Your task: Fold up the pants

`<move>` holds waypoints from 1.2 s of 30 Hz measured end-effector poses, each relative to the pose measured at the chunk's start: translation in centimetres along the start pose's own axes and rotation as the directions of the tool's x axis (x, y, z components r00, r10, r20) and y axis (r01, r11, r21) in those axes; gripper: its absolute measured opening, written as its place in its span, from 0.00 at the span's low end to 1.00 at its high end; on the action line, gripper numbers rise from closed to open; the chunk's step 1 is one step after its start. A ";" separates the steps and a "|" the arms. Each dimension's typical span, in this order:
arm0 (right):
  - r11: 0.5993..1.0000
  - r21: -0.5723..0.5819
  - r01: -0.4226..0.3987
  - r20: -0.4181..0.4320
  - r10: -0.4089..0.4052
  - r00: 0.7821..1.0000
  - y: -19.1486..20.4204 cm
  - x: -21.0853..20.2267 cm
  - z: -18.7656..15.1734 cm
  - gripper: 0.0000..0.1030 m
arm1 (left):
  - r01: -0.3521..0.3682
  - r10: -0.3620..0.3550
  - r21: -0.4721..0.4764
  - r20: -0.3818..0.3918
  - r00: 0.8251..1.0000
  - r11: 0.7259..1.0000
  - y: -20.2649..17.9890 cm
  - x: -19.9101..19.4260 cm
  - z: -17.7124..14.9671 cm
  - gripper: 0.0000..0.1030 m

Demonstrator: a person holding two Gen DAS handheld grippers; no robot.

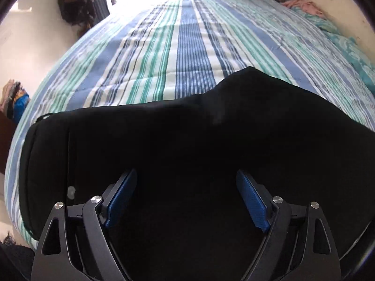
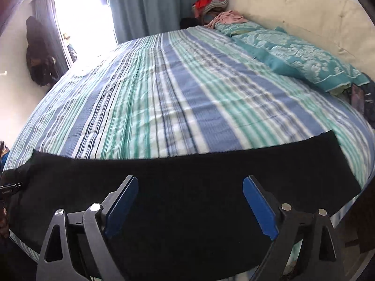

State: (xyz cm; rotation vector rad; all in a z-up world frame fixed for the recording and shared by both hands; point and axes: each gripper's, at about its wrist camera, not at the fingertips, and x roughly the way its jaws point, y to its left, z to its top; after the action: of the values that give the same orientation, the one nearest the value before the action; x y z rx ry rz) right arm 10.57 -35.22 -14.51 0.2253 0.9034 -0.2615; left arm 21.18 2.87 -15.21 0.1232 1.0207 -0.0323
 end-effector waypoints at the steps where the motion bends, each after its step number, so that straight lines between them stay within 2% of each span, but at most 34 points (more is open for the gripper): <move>1: 1.000 -0.015 -0.005 -0.046 0.004 0.999 0.9 1.3 -1.0 0.88 | -0.014 0.014 0.027 -0.007 1.000 1.000 0.0 -0.5 -0.9 0.93; 3: 0.998 -0.064 0.006 -0.156 -0.016 0.988 2.2 3.8 -2.6 0.92 | -0.003 0.003 0.026 -0.005 1.000 1.000 0.5 -1.7 -1.3 0.93; 5: 0.995 -0.094 0.042 -0.126 -0.054 0.991 2.4 4.0 -3.0 1.00 | -0.005 0.005 -0.015 0.035 0.999 1.000 0.9 -2.7 -1.2 0.93; 8: 1.000 -0.025 0.004 -0.136 -0.007 0.991 1.2 4.5 -3.2 1.00 | 0.029 -0.017 -0.108 0.116 0.993 0.994 1.9 -3.1 1.0 1.00; 10: 0.999 -0.032 0.013 -0.127 -0.017 0.992 1.4 4.6 -3.3 1.00 | 0.013 0.009 -0.156 0.144 0.989 0.988 2.7 -1.5 3.6 0.99; 12: 0.999 -0.035 0.028 -0.112 -0.032 0.993 1.6 4.6 -3.4 1.00 | -0.030 0.054 -0.173 0.132 0.990 0.984 3.2 1.5 5.5 0.99; 14: 0.999 -0.028 0.031 -0.100 -0.034 0.994 1.5 4.5 -3.5 1.00 | -0.099 0.107 -0.120 0.064 0.992 0.988 3.4 5.5 5.8 1.00; 16: 0.999 -0.028 0.034 -0.092 -0.036 0.995 1.7 4.5 -3.4 1.00 | -0.109 0.110 -0.019 0.081 0.991 0.994 2.6 7.5 5.5 1.00; 36: 0.998 -0.042 0.038 -0.062 -0.041 0.997 1.9 4.3 -3.8 1.00 | -0.114 0.115 -0.019 0.074 0.991 0.993 2.6 7.0 5.7 1.00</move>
State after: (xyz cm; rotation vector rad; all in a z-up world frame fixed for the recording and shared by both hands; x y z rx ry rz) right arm 10.91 -32.85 -20.10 0.1792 0.9751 -0.2740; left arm 29.92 5.00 -17.96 0.1654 0.9373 0.0747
